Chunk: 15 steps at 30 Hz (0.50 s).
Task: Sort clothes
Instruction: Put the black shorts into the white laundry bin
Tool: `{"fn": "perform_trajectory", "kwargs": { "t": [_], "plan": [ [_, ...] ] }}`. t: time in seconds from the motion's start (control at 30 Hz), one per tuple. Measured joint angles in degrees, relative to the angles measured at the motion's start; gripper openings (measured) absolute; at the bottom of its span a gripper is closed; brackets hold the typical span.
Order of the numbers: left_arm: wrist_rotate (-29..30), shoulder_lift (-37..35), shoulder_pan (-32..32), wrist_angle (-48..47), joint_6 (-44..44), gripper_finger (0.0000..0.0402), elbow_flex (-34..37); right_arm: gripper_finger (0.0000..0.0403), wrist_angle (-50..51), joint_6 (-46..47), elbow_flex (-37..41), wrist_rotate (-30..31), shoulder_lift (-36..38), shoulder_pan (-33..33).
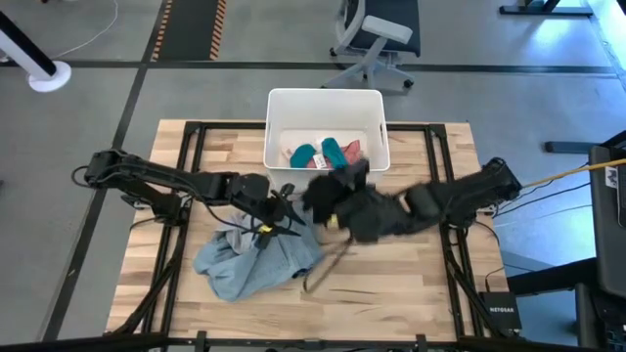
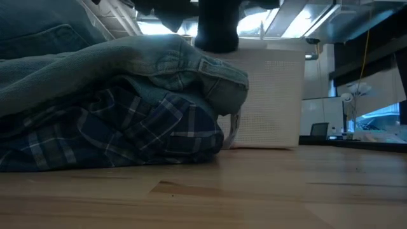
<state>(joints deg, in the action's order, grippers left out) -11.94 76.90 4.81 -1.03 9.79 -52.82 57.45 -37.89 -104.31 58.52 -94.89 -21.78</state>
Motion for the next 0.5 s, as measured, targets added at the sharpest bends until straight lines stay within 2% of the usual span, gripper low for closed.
{"fn": "perform_trajectory", "kwargs": {
  "t": [0.2,0.33,0.5],
  "plan": [
    [1.7,0.0,0.1,-0.1,0.8,0.0139,0.0,0.0019,-3.5,-8.8,-6.9,-1.5,0.0,11.1],
    [1.7,0.0,0.1,-0.1,0.4,0.0139,0.0,0.0020,-4.9,-8.8,-7.3,-7.8,0.0,19.8],
    [1.8,0.0,0.1,-0.1,0.7,0.0139,0.0,0.0021,-4.9,-4.5,-7.3,-18.9,-0.6,28.9]
  ]
}}
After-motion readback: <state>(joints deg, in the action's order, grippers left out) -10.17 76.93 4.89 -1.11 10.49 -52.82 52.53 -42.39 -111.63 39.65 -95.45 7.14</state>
